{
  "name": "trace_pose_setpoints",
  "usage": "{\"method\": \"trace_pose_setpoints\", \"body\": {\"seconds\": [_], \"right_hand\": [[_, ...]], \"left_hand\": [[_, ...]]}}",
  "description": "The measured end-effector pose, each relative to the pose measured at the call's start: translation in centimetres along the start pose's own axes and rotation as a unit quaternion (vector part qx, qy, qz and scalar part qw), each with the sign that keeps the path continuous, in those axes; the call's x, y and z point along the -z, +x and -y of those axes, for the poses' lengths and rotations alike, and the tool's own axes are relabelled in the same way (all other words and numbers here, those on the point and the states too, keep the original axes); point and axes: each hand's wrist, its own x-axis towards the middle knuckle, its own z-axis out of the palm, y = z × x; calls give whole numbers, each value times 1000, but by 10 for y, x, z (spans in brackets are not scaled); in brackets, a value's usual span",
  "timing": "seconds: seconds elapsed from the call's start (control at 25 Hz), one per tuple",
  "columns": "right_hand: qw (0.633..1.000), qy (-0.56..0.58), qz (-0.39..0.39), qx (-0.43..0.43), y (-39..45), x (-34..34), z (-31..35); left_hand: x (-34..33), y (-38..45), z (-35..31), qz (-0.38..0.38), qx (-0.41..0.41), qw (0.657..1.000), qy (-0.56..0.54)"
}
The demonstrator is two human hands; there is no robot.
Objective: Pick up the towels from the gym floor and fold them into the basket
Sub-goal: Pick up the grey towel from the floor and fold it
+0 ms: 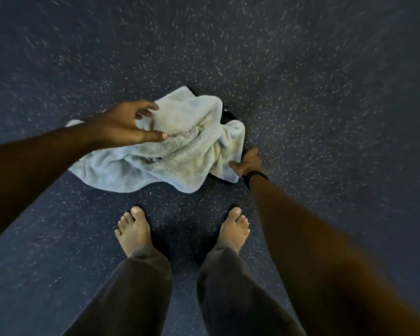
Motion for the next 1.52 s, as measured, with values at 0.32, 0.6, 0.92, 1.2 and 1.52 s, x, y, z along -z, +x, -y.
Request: {"method": "trace_pose_setpoints", "body": {"seconds": [0.32,0.6,0.92,1.2,1.52], "right_hand": [[980,145,-88,101,-44,20,32],[918,102,-167,345,-204,176,88],[781,51,-298,546,-481,368,172],[727,22,-378,573,-664,503,183],[659,7,-486,574,-815,641,127]], "left_hand": [[20,-24,-28,2,-4,1000,-8],[137,-132,-154,-56,-25,998,-33],[313,-321,-318,-177,-99,979,2],[424,-469,-417,-276,-147,949,34],[461,-566,-547,-323,-270,905,56]]}}
